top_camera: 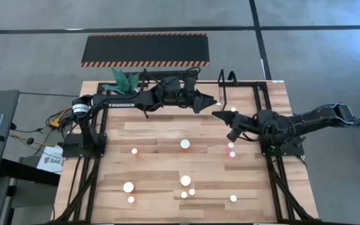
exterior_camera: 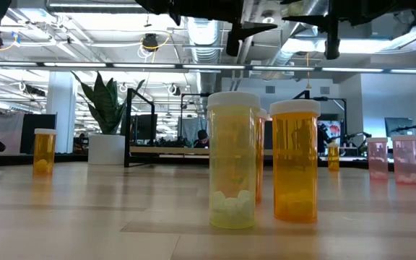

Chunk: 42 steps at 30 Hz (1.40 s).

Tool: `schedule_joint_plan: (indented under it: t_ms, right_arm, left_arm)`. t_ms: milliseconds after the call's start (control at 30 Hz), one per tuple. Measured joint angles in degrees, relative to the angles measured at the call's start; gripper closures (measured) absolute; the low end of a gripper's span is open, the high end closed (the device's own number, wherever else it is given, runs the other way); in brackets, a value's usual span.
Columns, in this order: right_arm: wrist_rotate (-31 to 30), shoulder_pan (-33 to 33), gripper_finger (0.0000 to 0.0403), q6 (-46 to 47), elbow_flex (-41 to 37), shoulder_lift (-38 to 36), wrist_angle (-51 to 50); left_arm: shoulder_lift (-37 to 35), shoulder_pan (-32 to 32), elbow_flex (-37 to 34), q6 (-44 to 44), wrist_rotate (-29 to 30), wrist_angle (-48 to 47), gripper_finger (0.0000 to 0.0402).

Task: Pick and place medicine bottles onto shelf by color
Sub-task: Put the top left yellow pill bottle on the shelf

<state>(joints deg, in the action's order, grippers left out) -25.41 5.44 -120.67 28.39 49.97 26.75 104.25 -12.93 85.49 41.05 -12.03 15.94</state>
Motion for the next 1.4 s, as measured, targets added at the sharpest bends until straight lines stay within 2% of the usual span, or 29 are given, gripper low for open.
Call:
schedule_joint_plan:
  t_ms: [233, 567, 633, 767, 833, 933, 1100, 1267, 1400]
  right_arm:
    - [-0.11, -0.34, 0.0295, -1.27, 1.02, 1.77, 0.24]
    - [0.21, -0.34, 0.0295, -2.86, 1.04, 1.33, 0.12]
    - [1.28, -0.28, 0.0295, -2.79, 1.04, 1.32, -0.3]
    - [1.59, 1.38, 0.0295, -0.36, 1.04, 1.32, -3.86]
    - [2.42, 2.78, 0.0295, 2.12, 1.04, 1.32, -6.3]
    - [5.82, 5.23, 0.0295, 6.95, 1.04, 1.32, -9.63]
    - [16.24, 8.85, 0.0295, 15.18, 1.04, 1.34, -13.63]
    - [26.27, 9.67, 0.0295, 20.5, 1.04, 1.37, -13.91]
    - [28.95, 9.43, 0.0295, 21.43, 1.0, 2.46, -13.29]
  left_arm:
    - [0.0, 0.83, 0.0, -4.0, -0.15, -0.43, 0.0168]
    - [0.0, 0.85, 0.0, -3.71, -1.59, -0.98, 0.0168]
    - [0.0, 0.53, 0.0, -3.71, -4.47, -1.27, 0.0168]
    - [0.0, -1.28, 0.02, -3.53, -15.34, -4.38, 0.0168]
    - [0.0, -2.28, 0.02, -3.55, -18.9, -6.71, 0.0168]
    - [0.0, -3.49, 0.02, -5.49, -22.56, -11.77, 0.0168]
    - [0.0, -3.86, 0.02, -11.0, -27.45, -21.48, 0.0168]
    - [0.02, -1.36, -0.09, -12.64, -28.5, -22.49, 0.0168]
    - [0.02, 1.47, -0.11, -12.53, -27.48, -21.62, 0.0168]
